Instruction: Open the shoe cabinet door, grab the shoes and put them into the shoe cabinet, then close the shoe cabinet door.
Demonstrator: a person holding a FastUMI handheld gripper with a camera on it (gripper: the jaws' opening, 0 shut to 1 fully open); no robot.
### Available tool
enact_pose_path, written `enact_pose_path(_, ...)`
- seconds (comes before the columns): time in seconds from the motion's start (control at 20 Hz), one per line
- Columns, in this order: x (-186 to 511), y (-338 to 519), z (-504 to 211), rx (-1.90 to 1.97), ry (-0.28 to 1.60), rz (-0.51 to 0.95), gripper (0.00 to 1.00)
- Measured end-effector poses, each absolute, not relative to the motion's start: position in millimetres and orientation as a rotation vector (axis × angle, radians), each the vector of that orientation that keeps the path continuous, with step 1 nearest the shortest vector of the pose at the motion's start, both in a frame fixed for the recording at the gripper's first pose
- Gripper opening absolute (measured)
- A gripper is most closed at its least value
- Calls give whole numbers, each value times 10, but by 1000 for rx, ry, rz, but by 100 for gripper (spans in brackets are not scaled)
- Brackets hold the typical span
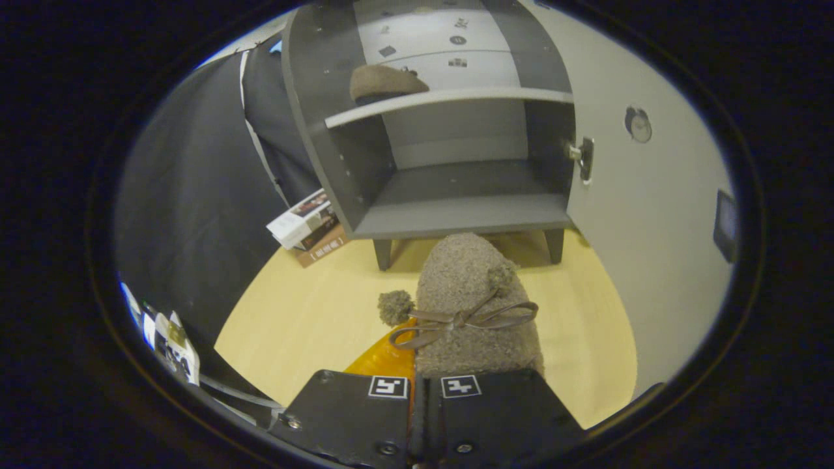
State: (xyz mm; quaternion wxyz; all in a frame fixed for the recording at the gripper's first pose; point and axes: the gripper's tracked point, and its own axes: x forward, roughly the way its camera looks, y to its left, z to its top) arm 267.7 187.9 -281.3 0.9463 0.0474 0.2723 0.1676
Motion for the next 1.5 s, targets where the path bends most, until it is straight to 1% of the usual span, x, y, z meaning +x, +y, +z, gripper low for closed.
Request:
enact_pose_path(0.2, 2712, 1935, -2115, 70, 442, 346, 6)
enact_pose_path(0.4, 2951, 1973, -1459, 67, 338, 337, 6)
enact_pose_path(0.7, 3539, 1997, -604, 53, 212, 306, 6)
enact_pose_path(0.95, 4131, 2081, -26, 65, 145, 289, 6)
enact_pose_path(1.15, 4667, 2094, 269, 61, 120, 254, 6)
enact_pose_path(1.35, 5265, 2052, 262, 25, 136, 200, 6)
enact_pose_path(1.5, 5661, 2072, 119, 11, 188, 187, 6)
